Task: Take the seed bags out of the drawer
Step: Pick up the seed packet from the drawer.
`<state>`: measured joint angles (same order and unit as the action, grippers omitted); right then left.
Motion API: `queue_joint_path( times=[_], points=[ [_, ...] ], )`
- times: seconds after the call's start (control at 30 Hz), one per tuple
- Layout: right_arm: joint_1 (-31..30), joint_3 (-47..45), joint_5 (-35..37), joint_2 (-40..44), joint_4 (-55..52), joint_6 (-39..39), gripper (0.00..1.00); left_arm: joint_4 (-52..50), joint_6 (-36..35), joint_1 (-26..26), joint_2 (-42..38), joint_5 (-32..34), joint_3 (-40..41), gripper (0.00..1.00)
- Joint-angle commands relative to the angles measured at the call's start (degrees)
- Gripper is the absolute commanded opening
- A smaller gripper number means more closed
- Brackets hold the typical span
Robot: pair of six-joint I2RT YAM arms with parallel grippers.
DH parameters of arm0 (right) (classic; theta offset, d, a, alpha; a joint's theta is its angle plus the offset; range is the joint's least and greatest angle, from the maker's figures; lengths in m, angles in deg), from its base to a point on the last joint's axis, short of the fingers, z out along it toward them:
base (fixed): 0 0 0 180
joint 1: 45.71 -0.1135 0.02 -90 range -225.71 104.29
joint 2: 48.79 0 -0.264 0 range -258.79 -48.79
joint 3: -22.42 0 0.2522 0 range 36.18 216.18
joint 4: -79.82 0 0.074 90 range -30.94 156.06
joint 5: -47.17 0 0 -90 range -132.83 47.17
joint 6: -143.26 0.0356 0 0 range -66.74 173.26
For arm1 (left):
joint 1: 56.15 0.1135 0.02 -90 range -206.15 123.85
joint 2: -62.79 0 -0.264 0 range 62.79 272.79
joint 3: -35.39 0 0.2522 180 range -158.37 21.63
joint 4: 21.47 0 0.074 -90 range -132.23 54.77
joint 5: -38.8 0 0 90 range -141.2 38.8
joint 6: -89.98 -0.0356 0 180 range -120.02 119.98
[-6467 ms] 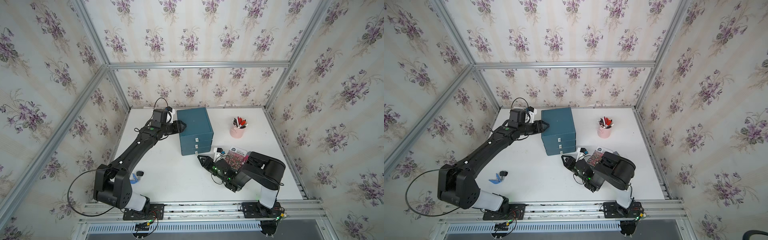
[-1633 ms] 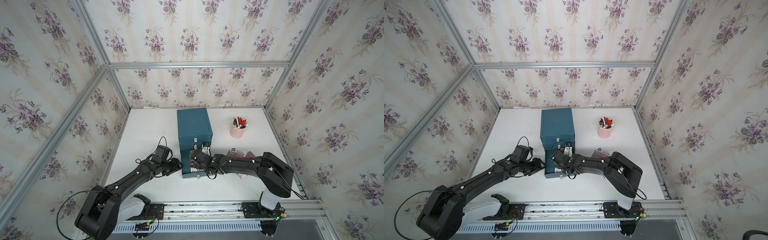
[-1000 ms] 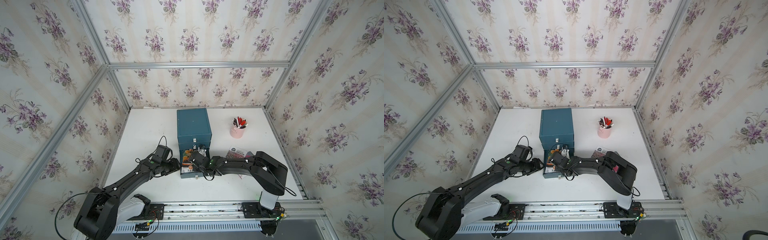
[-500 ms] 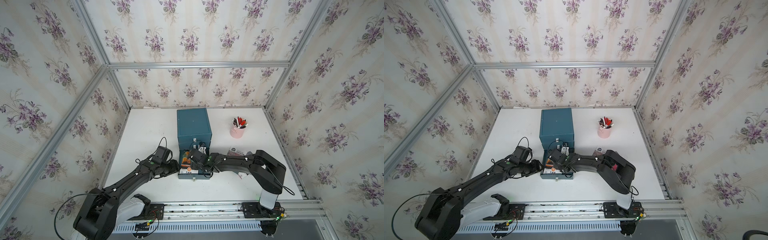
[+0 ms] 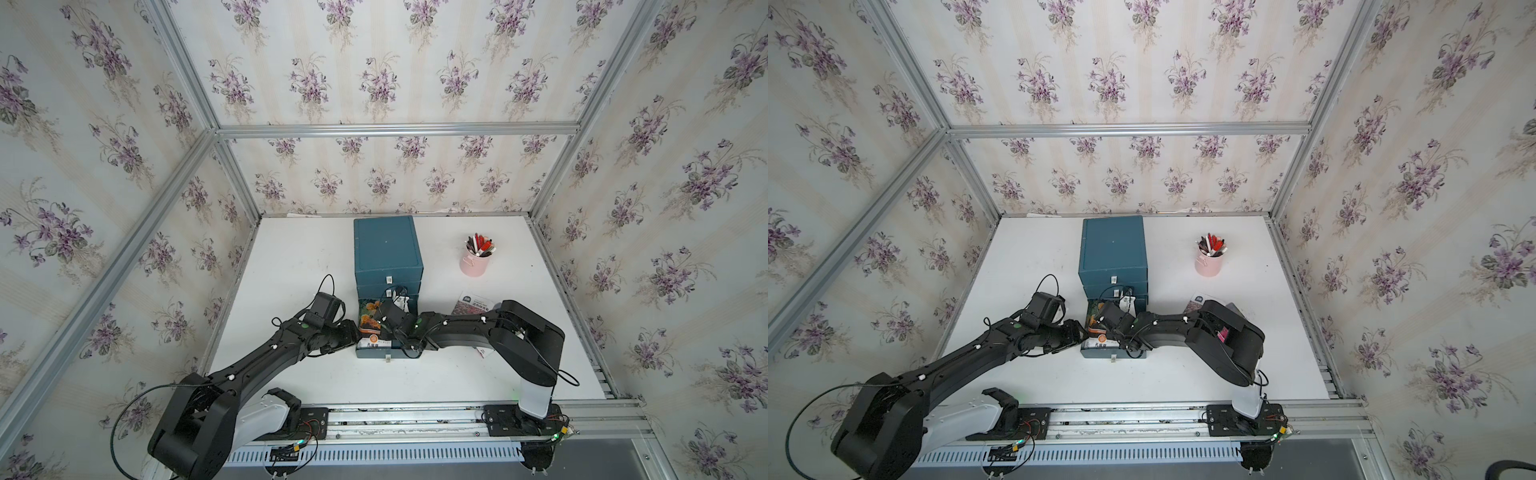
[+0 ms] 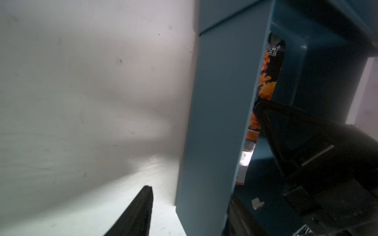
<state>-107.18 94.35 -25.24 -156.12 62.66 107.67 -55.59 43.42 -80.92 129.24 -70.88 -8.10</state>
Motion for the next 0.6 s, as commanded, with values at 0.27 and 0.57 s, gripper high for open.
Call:
queue_joint_path(
  times=[0.27, 0.57],
  points=[
    [-1.2, -1.6, -4.9, 13.6, -2.2, -0.4, 0.0, -3.9, 0.3, 0.1, -0.1, 3.1, 0.0, 0.56],
    [-2.4, -5.2, -3.9, 24.8, -6.7, 1.9, 0.0, -4.0, 0.8, 0.0, -0.2, 3.1, -0.5, 0.56]
  ],
)
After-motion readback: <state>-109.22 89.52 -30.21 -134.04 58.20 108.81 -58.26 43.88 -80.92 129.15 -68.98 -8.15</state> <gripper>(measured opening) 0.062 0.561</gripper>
